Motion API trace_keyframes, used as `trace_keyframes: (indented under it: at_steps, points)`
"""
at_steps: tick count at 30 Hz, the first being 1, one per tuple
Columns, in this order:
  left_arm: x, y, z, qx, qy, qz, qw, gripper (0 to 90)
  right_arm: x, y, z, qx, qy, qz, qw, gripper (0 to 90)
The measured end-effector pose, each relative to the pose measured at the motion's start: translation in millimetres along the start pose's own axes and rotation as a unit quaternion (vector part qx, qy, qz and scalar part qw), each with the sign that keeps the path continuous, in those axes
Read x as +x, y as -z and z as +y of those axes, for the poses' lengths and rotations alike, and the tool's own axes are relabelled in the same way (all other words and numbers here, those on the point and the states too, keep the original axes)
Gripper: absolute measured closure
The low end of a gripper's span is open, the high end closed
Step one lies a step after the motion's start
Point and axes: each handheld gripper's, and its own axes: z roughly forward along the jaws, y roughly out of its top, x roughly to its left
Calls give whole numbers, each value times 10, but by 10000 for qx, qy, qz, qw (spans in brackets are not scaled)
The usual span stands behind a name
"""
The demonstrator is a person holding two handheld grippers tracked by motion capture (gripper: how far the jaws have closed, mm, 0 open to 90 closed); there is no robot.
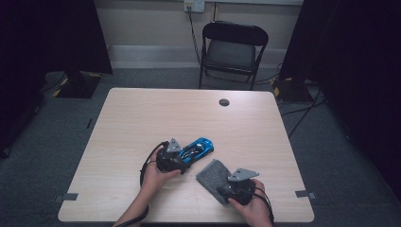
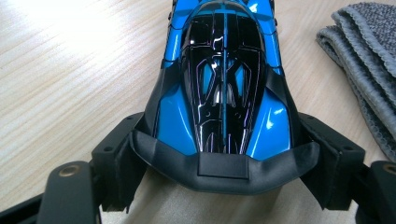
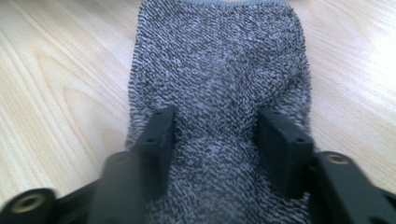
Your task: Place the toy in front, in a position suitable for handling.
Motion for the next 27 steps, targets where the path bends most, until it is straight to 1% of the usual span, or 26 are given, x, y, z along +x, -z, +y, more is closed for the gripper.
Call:
trace_keyframes:
  at_steps: [1,2,3,5,6,8,12,13,15,16,17,18,19,20,23,24,26,27]
  points:
    - [-1,0,0,-1,8,1,10000,240,-2,2,0,-1,1,-6,10000,548]
    - [-1,0,0,-1,6,3,10000,240,-8,4,0,-8,12,-10,10000,606]
    - [0,0,0,1,0,1,10000,240,-8,4,0,-8,12,-10,10000,606]
    - [0,0,0,0,7,-1,10000,240,-6,4,8,-12,22,4,10000,704]
    - [1,0,0,1,6,0,10000,240,-6,4,8,-12,22,4,10000,704]
    - [0,-1,0,0,7,-2,10000,240,6,6,25,48,21,25,10000,750]
    - [0,0,0,1,7,-1,10000,240,6,9,37,102,-30,38,9999,776]
    - [1,0,1,4,-3,1,10000,240,-2,9,42,106,-94,56,9999,785]
    - [-1,0,0,1,-5,5,10000,240,-8,9,50,127,-121,72,9998,789]
    - [-1,0,1,1,-6,4,10000,240,-33,13,72,185,-245,145,9994,796]
    - [0,0,1,1,-6,3,10000,240,-33,13,72,185,-245,145,9994,796]
    - [0,0,1,0,-3,3,10000,240,-71,28,89,204,-358,235,9989,801]
    - [1,0,1,2,-4,2,10000,240,-71,28,89,204,-358,235,9989,801]
    - [1,0,1,2,-2,0,10000,239,-106,63,115,163,-448,277,9985,803]
    - [2,0,1,3,-3,0,10000,240,-168,146,187,28,-550,315,9980,804]
    - [2,0,1,3,-3,0,10000,240,-168,146,187,28,-550,315,9980,804]
    - [2,0,1,4,-4,0,10000,240,-214,215,295,-136,-592,345,9976,805]
    - [1,0,1,4,-4,1,10000,240,-234,235,334,-226,-671,421,9966,805]
